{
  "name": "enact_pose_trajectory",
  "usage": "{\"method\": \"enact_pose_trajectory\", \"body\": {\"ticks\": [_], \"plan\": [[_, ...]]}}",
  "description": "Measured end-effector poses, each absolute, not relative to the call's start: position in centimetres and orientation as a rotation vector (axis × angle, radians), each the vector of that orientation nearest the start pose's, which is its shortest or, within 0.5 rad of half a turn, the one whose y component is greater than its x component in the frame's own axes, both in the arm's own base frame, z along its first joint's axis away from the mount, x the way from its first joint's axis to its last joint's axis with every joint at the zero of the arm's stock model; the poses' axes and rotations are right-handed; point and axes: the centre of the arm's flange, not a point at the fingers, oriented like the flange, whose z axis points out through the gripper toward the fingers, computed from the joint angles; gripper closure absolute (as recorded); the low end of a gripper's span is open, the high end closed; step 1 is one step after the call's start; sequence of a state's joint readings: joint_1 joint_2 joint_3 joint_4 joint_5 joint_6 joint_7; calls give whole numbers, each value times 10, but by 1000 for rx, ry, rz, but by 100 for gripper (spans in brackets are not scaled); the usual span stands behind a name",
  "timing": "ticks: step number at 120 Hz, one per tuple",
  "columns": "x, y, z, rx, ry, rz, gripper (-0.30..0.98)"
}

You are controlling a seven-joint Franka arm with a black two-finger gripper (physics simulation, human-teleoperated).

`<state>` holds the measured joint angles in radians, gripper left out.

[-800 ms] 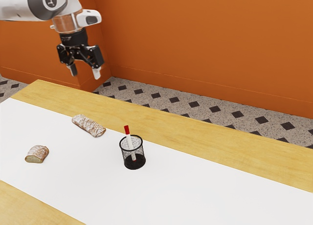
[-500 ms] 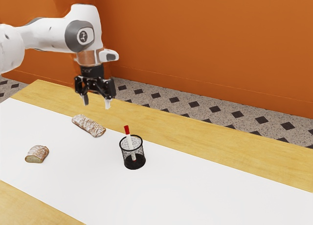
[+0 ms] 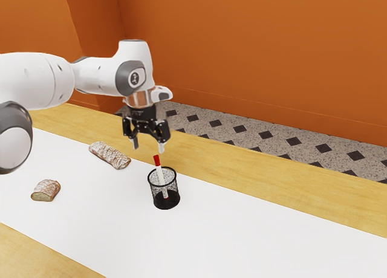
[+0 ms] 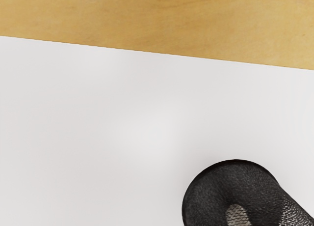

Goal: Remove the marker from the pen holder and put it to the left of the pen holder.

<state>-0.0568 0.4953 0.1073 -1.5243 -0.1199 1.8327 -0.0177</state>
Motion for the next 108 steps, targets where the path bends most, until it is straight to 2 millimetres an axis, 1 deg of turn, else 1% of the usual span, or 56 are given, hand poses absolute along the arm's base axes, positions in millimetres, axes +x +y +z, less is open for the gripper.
{"method": "enact_pose_trajectory", "body": {"ticks": [4, 10, 25, 36, 50, 64, 91, 108], "plan": [[671, 14, 357, -3188, -164, 290, 1], [671, 10, 355, -3188, -158, 288, 5], [666, -1, 357, -3190, -143, 307, 13], [663, -10, 357, -3190, -133, 328, 17], [660, -13, 357, -3189, -138, 354, 19], [659, -23, 358, -3186, -124, 367, 29], [657, -31, 359, -3187, -123, 391, 42], [656, -32, 358, -3187, -128, 401, 50]]}}
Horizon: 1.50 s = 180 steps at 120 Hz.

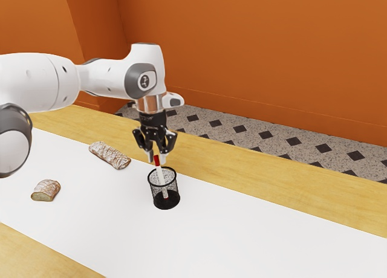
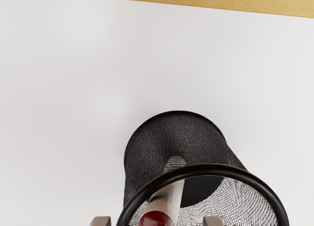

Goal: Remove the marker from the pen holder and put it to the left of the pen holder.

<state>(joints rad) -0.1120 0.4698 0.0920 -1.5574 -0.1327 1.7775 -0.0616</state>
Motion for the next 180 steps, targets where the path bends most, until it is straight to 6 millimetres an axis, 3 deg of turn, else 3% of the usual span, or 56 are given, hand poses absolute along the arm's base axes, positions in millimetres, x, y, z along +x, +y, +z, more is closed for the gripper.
{"method": "enact_pose_trajectory", "body": {"ticks": [53, 88, 100, 119, 130, 140, 156, 180], "plan": [[657, -45, 358, -3189, -111, 405, 65], [661, -40, 361, -3194, -135, 382, 73], [656, -40, 382, -3197, -136, 346, 75], [614, -45, 471, -3215, -108, 188, 77], [596, -30, 485, -3209, -147, 178, 78], [591, -8, 480, -3193, -206, 214, 79], [590, 25, 451, -3146, -293, 372, 79], [628, 75, 379, -3006, -430, 703, 79]]}}
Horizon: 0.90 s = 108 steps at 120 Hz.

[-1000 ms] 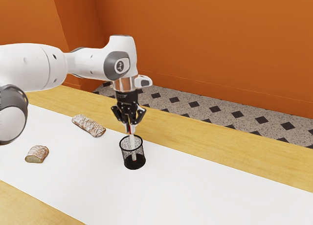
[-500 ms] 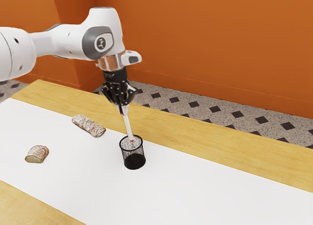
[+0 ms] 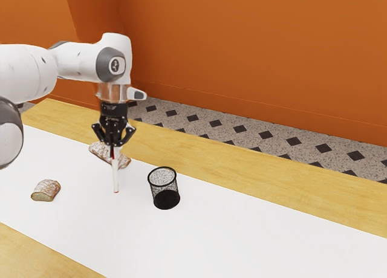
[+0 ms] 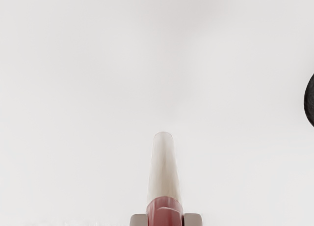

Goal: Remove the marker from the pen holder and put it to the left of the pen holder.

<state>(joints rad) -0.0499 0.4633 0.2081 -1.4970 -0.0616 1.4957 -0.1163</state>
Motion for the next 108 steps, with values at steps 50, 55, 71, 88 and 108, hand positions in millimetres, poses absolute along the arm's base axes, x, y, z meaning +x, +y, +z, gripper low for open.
{"method": "enact_pose_trajectory", "body": {"ticks": [50, 55, 71, 88, 108], "plan": [[647, 80, 314, -2906, -478, 1082, 76], [650, 77, 313, -2926, -477, 1073, 76], [664, 76, 311, -3001, -482, 988, 75], [673, 86, 296, -3059, -511, 924, 65], [681, 87, 279, -3100, -496, 865, 53]]}}
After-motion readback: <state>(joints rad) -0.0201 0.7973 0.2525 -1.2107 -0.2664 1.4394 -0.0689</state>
